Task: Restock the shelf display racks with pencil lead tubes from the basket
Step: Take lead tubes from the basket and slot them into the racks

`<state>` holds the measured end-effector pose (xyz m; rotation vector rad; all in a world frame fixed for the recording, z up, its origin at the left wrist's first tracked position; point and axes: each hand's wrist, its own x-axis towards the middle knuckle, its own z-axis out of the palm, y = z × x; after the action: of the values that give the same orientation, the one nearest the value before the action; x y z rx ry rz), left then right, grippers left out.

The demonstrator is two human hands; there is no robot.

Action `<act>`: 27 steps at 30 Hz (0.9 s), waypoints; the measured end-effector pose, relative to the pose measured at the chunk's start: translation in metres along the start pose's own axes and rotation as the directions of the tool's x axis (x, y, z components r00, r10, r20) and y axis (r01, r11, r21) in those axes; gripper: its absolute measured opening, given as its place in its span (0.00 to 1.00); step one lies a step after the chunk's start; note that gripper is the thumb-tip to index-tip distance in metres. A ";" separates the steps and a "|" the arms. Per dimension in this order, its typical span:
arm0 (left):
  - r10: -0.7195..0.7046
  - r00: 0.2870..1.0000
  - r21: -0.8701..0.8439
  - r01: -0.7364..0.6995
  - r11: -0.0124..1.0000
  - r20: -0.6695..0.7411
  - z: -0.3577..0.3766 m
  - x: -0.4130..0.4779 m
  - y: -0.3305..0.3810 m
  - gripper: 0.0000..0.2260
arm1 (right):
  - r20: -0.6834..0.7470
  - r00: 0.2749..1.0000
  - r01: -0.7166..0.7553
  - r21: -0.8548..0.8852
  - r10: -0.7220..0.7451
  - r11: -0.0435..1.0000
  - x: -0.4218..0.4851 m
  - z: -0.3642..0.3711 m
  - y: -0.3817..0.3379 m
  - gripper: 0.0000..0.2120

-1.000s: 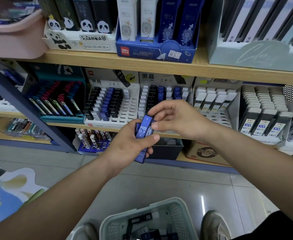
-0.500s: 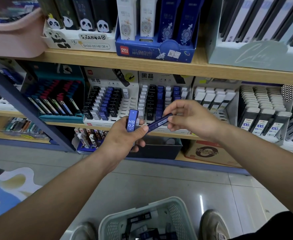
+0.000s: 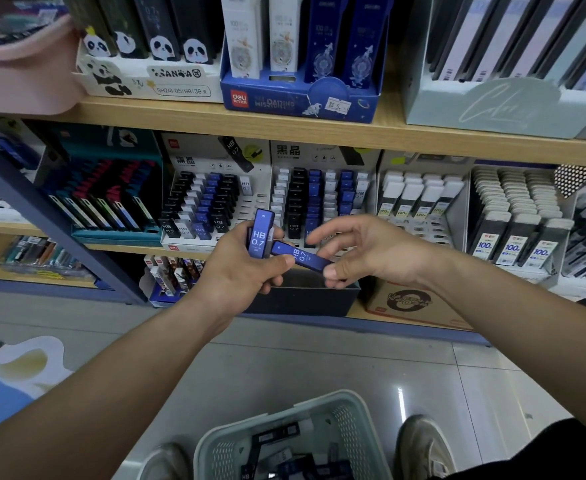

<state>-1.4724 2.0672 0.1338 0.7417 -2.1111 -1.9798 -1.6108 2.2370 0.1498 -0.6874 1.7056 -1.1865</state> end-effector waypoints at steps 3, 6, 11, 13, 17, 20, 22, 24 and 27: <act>0.007 1.000 -0.004 -0.007 1.000 0.013 0.002 0.000 0.000 0.14 | 0.047 0.999 -0.012 -0.008 0.013 1.000 0.000 0.005 0.000 0.32; 0.010 1.000 -0.007 -0.010 1.000 0.025 0.004 0.001 -0.001 0.15 | 0.102 0.995 -0.010 -0.065 0.017 0.998 -0.002 0.013 0.001 0.42; -0.026 0.999 0.022 0.025 0.999 0.040 0.004 0.002 -0.005 0.15 | -0.013 0.999 0.032 -0.088 -0.034 0.996 0.000 0.022 0.002 0.27; -0.032 0.998 0.034 0.031 0.999 0.053 0.005 0.001 -0.007 0.15 | -0.085 0.995 0.044 -0.117 -0.054 0.992 0.000 0.021 0.003 0.19; -0.072 0.996 0.035 0.071 0.997 0.044 0.003 0.002 -0.010 0.15 | -0.233 0.964 0.100 -0.137 -0.130 0.986 -0.004 0.004 0.004 0.08; -0.120 0.992 0.007 0.119 0.993 0.051 0.002 0.002 -0.012 0.14 | -0.391 0.892 0.147 -0.226 -0.228 0.963 -0.008 -0.021 0.005 0.07; -0.138 0.988 0.014 0.137 0.990 0.064 0.001 0.001 -0.012 0.13 | -0.486 0.822 0.159 -0.305 -0.297 0.939 -0.007 -0.036 0.008 0.07; -0.150 0.986 0.013 0.149 0.989 0.079 0.002 0.001 -0.014 0.11 | -0.540 0.764 0.147 -0.387 -0.353 0.910 -0.005 -0.046 0.012 0.07; -0.156 0.985 0.006 0.156 0.988 0.080 0.002 0.001 -0.014 0.09 | -0.543 0.734 0.132 -0.474 -0.407 0.871 0.002 -0.048 0.017 0.07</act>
<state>-1.4710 2.0687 0.1196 0.8658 -2.1585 -2.1222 -1.6541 2.2609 0.1389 -0.8815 2.5462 -1.3818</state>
